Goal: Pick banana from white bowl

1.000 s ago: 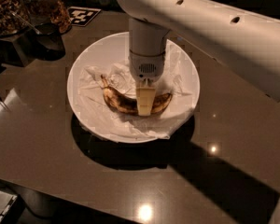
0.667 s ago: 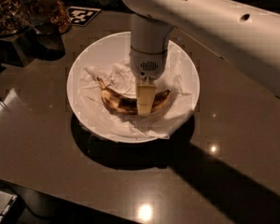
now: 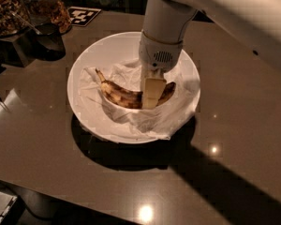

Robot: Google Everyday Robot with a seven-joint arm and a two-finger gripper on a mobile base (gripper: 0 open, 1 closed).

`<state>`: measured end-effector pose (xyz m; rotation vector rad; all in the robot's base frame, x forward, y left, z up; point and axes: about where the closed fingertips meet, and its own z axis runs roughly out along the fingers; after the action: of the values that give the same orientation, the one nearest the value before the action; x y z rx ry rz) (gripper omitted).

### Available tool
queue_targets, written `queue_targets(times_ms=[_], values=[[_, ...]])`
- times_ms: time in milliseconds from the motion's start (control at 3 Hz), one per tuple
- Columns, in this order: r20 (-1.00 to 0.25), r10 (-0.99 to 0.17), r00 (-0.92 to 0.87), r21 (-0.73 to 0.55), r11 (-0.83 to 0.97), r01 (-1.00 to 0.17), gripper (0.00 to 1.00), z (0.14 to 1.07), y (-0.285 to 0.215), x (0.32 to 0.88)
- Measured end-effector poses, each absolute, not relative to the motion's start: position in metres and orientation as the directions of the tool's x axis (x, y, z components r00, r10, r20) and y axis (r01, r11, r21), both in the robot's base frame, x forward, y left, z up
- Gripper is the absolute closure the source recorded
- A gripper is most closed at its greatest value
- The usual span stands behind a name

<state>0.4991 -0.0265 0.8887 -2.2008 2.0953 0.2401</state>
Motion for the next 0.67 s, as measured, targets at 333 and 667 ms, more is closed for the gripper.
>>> queue_targets(times_ms=[333, 667], values=[[-0.235, -0.967, 0.103, 0.012, -0.109, -0.994, 1.00, 0.912, -0.033, 0.483], [-0.254, -0.951, 0.174, -0.050, -0.167, -0.985, 1.00, 0.961, -0.048, 0.432]])
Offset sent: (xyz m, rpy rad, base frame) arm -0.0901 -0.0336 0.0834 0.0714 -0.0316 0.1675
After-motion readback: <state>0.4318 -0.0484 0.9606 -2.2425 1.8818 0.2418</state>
